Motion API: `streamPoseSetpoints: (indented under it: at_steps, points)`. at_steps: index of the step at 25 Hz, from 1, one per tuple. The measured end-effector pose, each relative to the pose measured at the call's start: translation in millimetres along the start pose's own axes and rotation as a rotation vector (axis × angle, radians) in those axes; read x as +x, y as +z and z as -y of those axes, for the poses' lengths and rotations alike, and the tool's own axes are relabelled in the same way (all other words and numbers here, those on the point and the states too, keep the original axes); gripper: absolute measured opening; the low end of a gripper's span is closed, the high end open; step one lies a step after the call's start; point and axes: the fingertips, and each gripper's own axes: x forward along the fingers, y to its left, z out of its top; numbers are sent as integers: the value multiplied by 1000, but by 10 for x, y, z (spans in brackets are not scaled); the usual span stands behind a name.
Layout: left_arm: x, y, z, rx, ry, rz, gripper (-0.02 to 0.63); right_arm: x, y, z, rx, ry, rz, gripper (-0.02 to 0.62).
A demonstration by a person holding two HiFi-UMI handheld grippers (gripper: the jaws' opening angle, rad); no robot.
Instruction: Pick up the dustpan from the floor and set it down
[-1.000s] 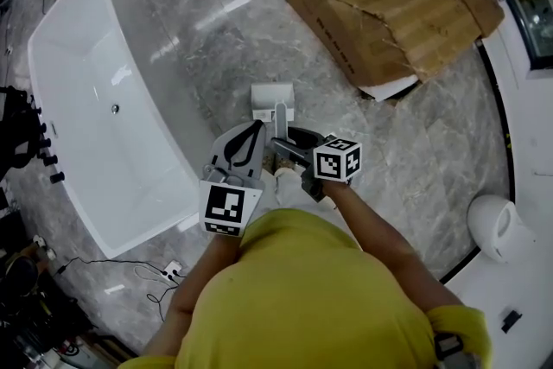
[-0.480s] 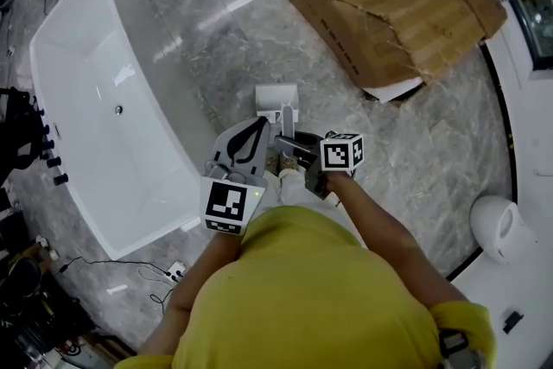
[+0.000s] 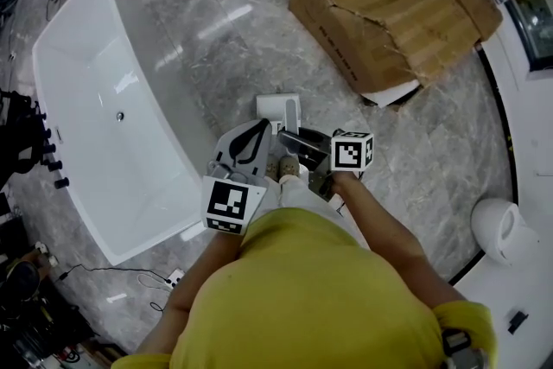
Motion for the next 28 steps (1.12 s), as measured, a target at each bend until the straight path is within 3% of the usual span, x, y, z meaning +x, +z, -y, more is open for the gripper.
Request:
streamPoseSetpoints:
  at_steps: [13,28]
  points:
    - [-88,-50,115,20,-21,25,2,-388,102,-928,-124,3,60,166]
    - [-187,183,99,36,-8,91,2,-618,455,-1545,-223,31,146,178]
